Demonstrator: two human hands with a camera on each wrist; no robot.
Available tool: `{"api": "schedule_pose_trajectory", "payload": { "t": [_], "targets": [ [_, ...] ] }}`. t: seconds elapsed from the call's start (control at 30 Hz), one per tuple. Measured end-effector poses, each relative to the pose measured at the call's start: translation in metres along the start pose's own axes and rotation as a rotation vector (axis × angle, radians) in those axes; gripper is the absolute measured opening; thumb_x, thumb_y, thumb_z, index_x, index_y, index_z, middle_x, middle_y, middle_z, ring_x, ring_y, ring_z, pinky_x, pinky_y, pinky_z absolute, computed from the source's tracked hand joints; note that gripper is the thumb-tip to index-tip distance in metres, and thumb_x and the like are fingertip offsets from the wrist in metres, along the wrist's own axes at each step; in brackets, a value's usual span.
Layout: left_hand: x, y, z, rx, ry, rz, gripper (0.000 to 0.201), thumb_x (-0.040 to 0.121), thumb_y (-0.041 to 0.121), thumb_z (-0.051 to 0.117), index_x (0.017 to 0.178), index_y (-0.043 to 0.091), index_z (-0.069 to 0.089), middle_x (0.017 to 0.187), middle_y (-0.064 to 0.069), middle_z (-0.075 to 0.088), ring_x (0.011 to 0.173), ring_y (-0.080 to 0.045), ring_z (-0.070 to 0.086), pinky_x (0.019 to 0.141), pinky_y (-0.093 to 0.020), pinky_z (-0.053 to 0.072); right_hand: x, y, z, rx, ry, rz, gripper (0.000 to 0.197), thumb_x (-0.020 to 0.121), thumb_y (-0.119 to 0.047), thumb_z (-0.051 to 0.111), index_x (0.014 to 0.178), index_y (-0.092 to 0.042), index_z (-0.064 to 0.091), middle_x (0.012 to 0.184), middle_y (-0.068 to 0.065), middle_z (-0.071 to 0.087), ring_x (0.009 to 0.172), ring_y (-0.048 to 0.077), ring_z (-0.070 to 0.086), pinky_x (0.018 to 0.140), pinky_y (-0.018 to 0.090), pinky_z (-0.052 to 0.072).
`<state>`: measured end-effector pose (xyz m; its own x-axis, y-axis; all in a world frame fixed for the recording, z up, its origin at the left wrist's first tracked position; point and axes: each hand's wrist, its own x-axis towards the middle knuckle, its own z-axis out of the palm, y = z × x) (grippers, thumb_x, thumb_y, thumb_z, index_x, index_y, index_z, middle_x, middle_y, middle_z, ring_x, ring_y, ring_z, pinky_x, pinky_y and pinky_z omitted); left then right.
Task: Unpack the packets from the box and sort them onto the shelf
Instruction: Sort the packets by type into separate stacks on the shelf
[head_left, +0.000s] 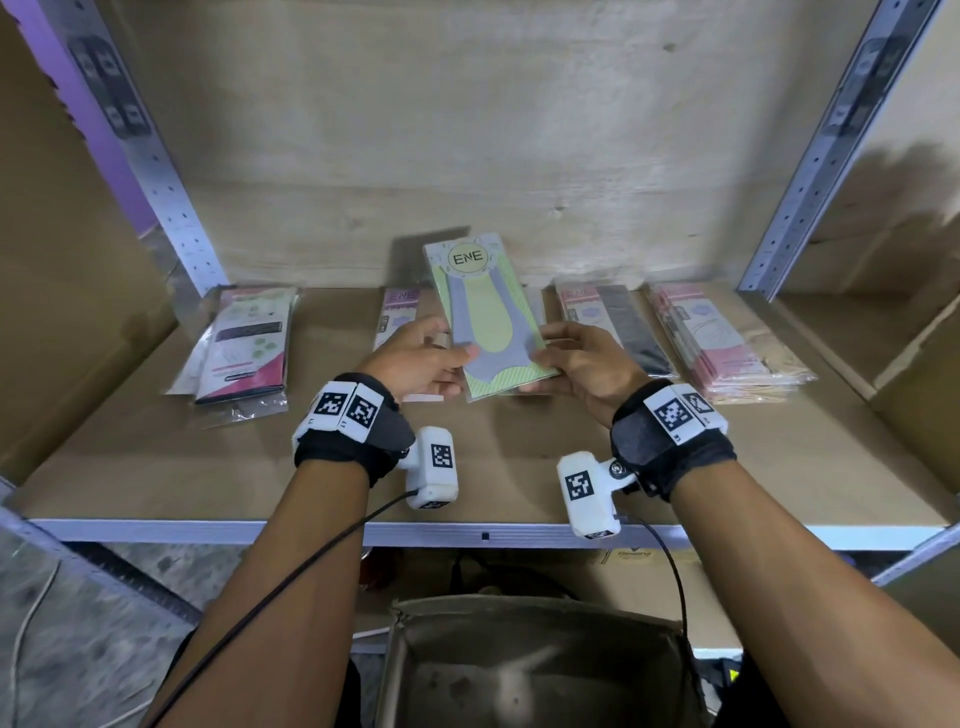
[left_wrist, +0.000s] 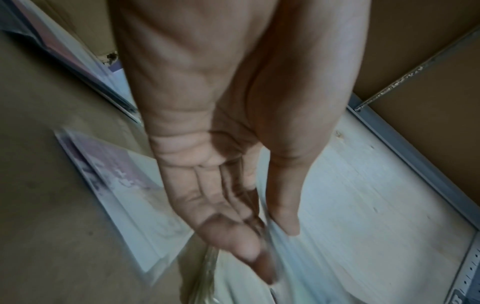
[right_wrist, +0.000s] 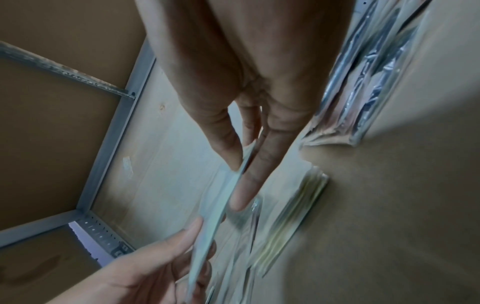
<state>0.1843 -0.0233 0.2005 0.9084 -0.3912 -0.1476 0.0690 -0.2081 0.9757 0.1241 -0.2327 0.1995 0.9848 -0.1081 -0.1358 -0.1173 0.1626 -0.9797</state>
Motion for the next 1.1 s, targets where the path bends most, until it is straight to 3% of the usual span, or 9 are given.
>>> {"api": "schedule_pose_trajectory", "payload": {
  "t": [0.13, 0.23, 0.33, 0.47, 0.67, 0.73, 0.83, 0.97, 1.1],
  "targets": [
    [0.011, -0.002, 0.006, -0.023, 0.139, 0.036, 0.034, 0.086, 0.014, 0.076, 0.115, 0.013, 0.058, 0.092, -0.013, 0.068, 0.059, -0.017, 0.061, 0.057, -0.021, 0.057, 0.009, -0.001, -0.001, -0.079, 0.075, -0.004, 0.018, 0.087, 0.006, 0.066, 0.096, -0.007, 0.059, 0.093, 0.007, 0.057, 0.076, 0.024, 0.066, 0.061, 0.034, 0.063],
    [0.018, -0.004, 0.010, -0.034, 0.165, 0.050, 0.044, 0.084, 0.008, 0.077, 0.124, 0.006, 0.058, 0.084, -0.010, 0.066, 0.059, -0.015, 0.061, 0.060, -0.019, 0.057, 0.016, 0.000, -0.002, -0.209, 0.197, 0.008, 0.024, 0.085, 0.003, 0.069, 0.104, -0.006, 0.056, 0.096, 0.008, 0.055, 0.064, 0.026, 0.063, 0.053, 0.032, 0.060],
    [0.023, -0.003, 0.014, -0.026, 0.143, 0.048, 0.052, 0.081, -0.001, 0.078, 0.129, 0.003, 0.057, 0.091, -0.012, 0.068, 0.072, -0.017, 0.066, 0.066, -0.020, 0.058, 0.022, 0.000, -0.003, -0.368, 0.289, -0.006, 0.026, 0.082, -0.001, 0.074, 0.101, -0.008, 0.057, 0.092, 0.006, 0.059, 0.059, 0.023, 0.063, 0.058, 0.036, 0.060],
    [0.031, -0.005, 0.016, 0.015, 0.182, 0.044, 0.050, 0.079, -0.004, 0.078, 0.125, 0.000, 0.061, 0.103, -0.017, 0.068, 0.085, -0.022, 0.066, 0.066, -0.020, 0.058, 0.023, -0.005, -0.001, -0.507, 0.335, -0.057, 0.024, 0.079, -0.004, 0.077, 0.095, -0.012, 0.060, 0.081, 0.000, 0.064, 0.053, 0.020, 0.068, 0.051, 0.027, 0.057],
    [0.038, -0.008, 0.018, 0.116, 0.232, 0.004, 0.043, 0.077, 0.000, 0.081, 0.118, 0.002, 0.068, 0.094, -0.013, 0.072, 0.084, -0.023, 0.070, 0.088, -0.036, 0.059, 0.016, -0.008, 0.003, -0.652, 0.319, -0.050, 0.040, 0.080, -0.002, 0.074, 0.117, -0.006, 0.060, 0.098, 0.009, 0.069, 0.066, 0.023, 0.074, 0.056, 0.027, 0.056],
    [0.039, -0.010, 0.019, 0.161, 0.244, 0.005, 0.043, 0.077, 0.002, 0.082, 0.118, 0.002, 0.068, 0.093, -0.011, 0.071, 0.078, -0.020, 0.070, 0.082, -0.031, 0.060, 0.013, -0.009, 0.004, -0.714, 0.311, -0.040, 0.043, 0.081, -0.005, 0.074, 0.121, -0.005, 0.060, 0.103, 0.012, 0.070, 0.071, 0.022, 0.074, 0.057, 0.025, 0.058],
    [0.040, -0.010, 0.020, 0.225, 0.251, 0.007, 0.044, 0.077, 0.002, 0.082, 0.119, 0.002, 0.068, 0.093, -0.009, 0.070, 0.068, -0.013, 0.067, 0.063, -0.016, 0.057, 0.009, -0.012, 0.004, -0.858, 0.299, -0.018, 0.046, 0.080, -0.009, 0.073, 0.124, -0.005, 0.060, 0.111, 0.013, 0.069, 0.092, 0.026, 0.072, 0.078, 0.035, 0.061],
    [0.038, -0.008, 0.020, 0.277, 0.253, -0.001, 0.039, 0.077, 0.003, 0.082, 0.114, 0.002, 0.070, 0.101, -0.016, 0.074, 0.079, -0.022, 0.071, 0.085, -0.032, 0.060, 0.003, -0.015, 0.007, -0.952, 0.283, -0.017, 0.040, 0.080, -0.004, 0.069, 0.118, 0.006, 0.064, 0.112, 0.021, 0.070, 0.099, 0.033, 0.070, 0.086, 0.044, 0.058],
    [0.036, -0.008, 0.020, 0.312, 0.229, -0.020, 0.036, 0.077, 0.005, 0.082, 0.112, 0.002, 0.071, 0.093, -0.013, 0.072, 0.065, -0.011, 0.068, 0.059, -0.011, 0.055, -0.001, -0.016, 0.009, -1.049, 0.280, -0.016, 0.034, 0.081, -0.003, 0.066, 0.113, 0.007, 0.068, 0.111, 0.019, 0.072, 0.099, 0.029, 0.070, 0.087, 0.040, 0.059]
  ]
}}
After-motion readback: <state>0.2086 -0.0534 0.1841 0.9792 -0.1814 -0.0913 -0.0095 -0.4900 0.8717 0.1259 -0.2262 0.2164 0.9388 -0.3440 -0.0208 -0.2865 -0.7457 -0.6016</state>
